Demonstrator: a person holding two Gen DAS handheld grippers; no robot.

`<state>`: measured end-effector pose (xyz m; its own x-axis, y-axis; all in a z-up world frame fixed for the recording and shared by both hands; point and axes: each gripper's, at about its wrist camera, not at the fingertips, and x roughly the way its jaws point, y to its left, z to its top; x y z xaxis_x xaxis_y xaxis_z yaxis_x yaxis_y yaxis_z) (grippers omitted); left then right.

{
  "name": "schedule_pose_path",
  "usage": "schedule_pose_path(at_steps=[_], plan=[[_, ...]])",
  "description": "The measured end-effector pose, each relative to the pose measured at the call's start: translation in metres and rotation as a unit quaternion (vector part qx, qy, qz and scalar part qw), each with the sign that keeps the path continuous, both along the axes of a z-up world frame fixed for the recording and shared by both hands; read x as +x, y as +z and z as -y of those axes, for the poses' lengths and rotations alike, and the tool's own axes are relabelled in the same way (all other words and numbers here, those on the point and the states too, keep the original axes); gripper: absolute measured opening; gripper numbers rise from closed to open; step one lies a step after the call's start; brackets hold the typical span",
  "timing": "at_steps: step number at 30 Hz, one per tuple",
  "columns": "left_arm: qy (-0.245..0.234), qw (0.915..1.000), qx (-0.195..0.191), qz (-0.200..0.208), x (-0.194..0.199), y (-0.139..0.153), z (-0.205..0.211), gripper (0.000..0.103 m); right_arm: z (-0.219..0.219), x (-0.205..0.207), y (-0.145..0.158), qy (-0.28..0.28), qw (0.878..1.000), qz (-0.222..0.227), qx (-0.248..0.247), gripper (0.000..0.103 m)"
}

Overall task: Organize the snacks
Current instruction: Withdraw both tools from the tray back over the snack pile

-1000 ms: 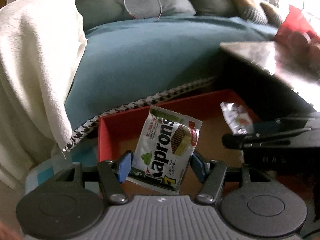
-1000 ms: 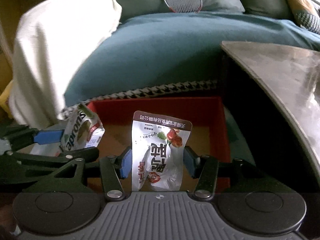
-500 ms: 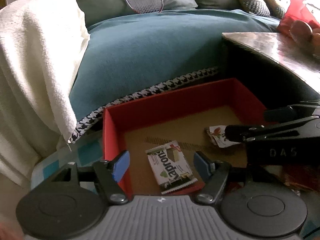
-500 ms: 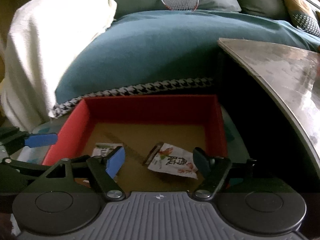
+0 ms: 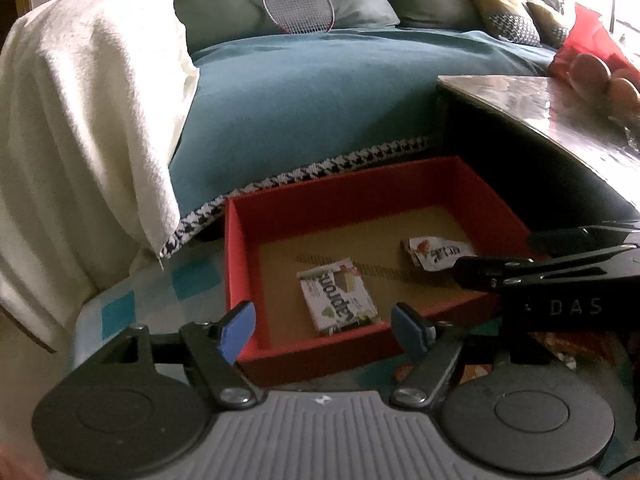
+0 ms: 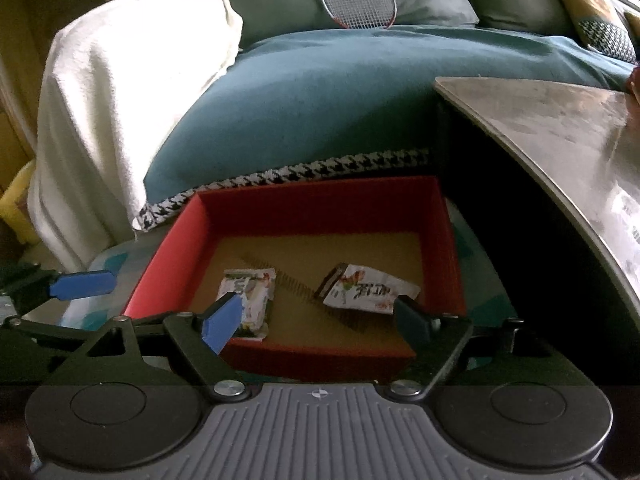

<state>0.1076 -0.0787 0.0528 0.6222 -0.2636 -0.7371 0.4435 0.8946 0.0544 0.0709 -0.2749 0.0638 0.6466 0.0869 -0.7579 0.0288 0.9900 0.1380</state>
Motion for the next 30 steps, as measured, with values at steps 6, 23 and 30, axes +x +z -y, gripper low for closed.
schedule_pose_path(at_steps=[6, 23, 30], plan=[[0.001, 0.9999, -0.001, -0.011, -0.016, -0.003, -0.014, 0.069, -0.006, -0.013, -0.005, 0.007, 1.000, -0.018, 0.004, 0.091], [0.016, 0.9961, 0.016, -0.086, -0.063, -0.034, -0.065, 0.070, -0.044, -0.045, -0.029, 0.067, 0.995, -0.076, 0.010, 0.098], [-0.026, 0.9927, 0.031, -0.114, -0.087, -0.048, -0.066, 0.070, -0.040, -0.067, -0.033, 0.065, 0.993, -0.100, 0.015, 0.102]])
